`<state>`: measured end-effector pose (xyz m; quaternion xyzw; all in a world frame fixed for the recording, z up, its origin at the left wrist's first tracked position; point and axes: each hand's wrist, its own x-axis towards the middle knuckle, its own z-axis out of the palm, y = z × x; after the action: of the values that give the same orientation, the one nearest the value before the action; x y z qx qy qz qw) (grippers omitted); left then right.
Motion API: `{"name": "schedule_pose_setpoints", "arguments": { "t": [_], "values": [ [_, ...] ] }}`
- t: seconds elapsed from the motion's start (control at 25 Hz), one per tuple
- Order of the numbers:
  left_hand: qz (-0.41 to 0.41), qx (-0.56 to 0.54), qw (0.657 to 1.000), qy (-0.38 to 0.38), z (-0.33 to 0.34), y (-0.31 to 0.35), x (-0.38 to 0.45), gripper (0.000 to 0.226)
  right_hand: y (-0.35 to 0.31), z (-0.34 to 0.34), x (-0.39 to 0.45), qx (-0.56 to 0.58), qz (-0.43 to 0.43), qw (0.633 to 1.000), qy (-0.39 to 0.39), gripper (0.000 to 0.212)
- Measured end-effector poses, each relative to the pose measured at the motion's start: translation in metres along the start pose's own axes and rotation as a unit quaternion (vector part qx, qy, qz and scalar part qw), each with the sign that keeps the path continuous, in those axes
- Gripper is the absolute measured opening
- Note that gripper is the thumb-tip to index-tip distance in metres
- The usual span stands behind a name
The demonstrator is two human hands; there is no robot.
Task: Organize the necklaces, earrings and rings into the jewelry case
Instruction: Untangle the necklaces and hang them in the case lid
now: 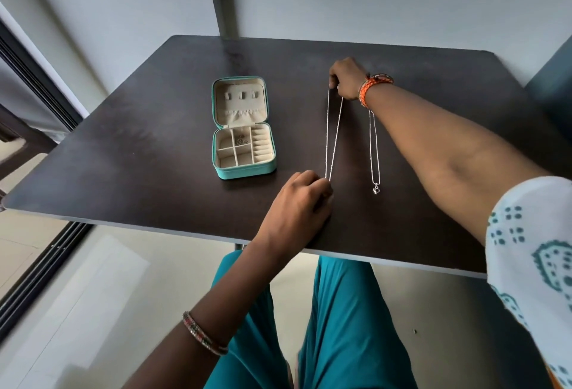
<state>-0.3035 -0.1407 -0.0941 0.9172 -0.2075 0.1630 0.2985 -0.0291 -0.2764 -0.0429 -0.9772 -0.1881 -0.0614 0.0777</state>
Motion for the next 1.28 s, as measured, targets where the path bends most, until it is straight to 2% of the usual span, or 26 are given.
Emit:
{"name": "schedule_pose_setpoints", "arguments": {
  "t": [0.2, 0.56, 0.8, 1.12, 1.28],
  "values": [
    [-0.015, -0.023, 1.0, -0.003, -0.002, 0.0, 0.0, 0.011, 0.007, 0.001, 0.008, 0.009, -0.009, 0.999, 0.029, 0.025],
    [-0.011, -0.082, 0.996, -0.043, -0.004, -0.004, 0.006, 0.014, 0.012, 0.008, 0.012, 0.016, 0.021, 0.998, 0.061, 0.011],
    [-0.01, -0.089, 0.995, -0.049, -0.005, -0.005, 0.007, 0.009, 0.012, 0.012, 0.008, 0.035, 0.035, 0.996, 0.074, 0.011],
    [-0.015, -0.077, 0.995, -0.056, -0.007, -0.004, 0.006, 0.011, 0.01, 0.011, 0.005, 0.032, 0.034, 0.996, 0.076, 0.011],
    [-0.049, -0.09, 0.994, -0.045, -0.007, -0.001, 0.007, 0.026, 0.004, -0.001, 0.003, -0.002, 0.005, 1.0, 0.025, 0.015]
  ]
}}
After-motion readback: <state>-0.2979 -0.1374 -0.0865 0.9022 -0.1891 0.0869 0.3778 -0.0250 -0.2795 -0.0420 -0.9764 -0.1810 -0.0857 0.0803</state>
